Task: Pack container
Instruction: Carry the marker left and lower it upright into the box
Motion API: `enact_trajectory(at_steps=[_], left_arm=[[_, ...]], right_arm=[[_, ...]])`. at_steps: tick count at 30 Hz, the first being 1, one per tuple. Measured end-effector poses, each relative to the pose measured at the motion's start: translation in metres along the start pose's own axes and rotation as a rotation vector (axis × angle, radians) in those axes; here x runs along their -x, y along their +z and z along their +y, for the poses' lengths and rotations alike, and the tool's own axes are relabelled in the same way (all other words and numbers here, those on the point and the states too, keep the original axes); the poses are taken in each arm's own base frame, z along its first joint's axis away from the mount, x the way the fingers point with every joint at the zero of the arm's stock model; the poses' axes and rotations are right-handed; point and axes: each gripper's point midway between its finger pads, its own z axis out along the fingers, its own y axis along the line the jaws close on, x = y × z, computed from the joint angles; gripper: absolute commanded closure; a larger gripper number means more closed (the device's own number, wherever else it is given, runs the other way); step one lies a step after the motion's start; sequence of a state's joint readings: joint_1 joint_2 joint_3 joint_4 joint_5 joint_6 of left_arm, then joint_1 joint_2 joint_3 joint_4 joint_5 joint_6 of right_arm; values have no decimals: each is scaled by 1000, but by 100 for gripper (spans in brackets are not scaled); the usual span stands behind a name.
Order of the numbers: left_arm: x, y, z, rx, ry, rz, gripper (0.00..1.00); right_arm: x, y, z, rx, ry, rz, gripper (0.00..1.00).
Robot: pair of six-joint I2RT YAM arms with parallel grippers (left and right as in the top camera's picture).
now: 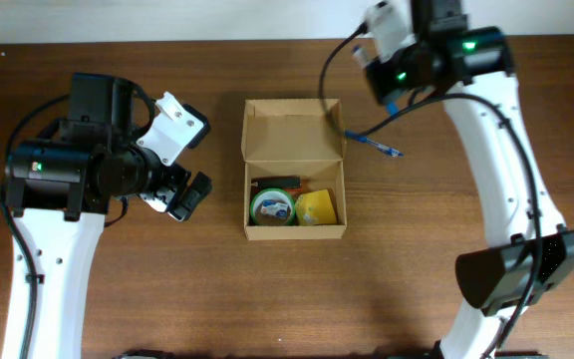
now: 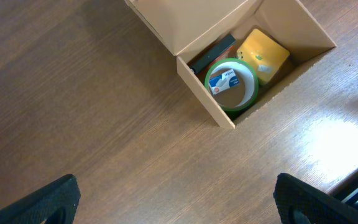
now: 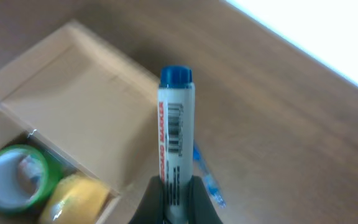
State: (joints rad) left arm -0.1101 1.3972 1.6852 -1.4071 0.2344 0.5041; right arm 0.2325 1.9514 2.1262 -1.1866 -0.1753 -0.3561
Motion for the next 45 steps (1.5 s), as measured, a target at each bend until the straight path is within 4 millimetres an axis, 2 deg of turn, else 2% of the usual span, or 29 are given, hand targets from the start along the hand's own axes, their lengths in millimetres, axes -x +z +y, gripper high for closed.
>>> enact_trajectory(at_steps=[7, 11, 14, 22, 28, 34, 45], left_arm=[[0, 0, 0, 0, 0, 0, 0], [0, 0, 0, 0, 0, 0, 0], [0, 0, 0, 0, 0, 0, 0], [0, 0, 0, 1, 0, 0, 0], [0, 0, 0, 0, 0, 0, 0], [0, 0, 0, 0, 0, 0, 0], [0, 0, 0, 0, 0, 0, 0]], right_arm=[[-4, 5, 61, 93, -100, 66, 96], [-6, 10, 81, 117, -17, 91, 96], [-21, 22, 90, 130, 89, 150, 96], [-72, 59, 101, 125, 319, 317, 96], [-101, 77, 115, 118, 408, 406, 96], [-109, 80, 123, 76, 483, 438, 96], [-119, 77, 117, -126, 579, 457, 96]])
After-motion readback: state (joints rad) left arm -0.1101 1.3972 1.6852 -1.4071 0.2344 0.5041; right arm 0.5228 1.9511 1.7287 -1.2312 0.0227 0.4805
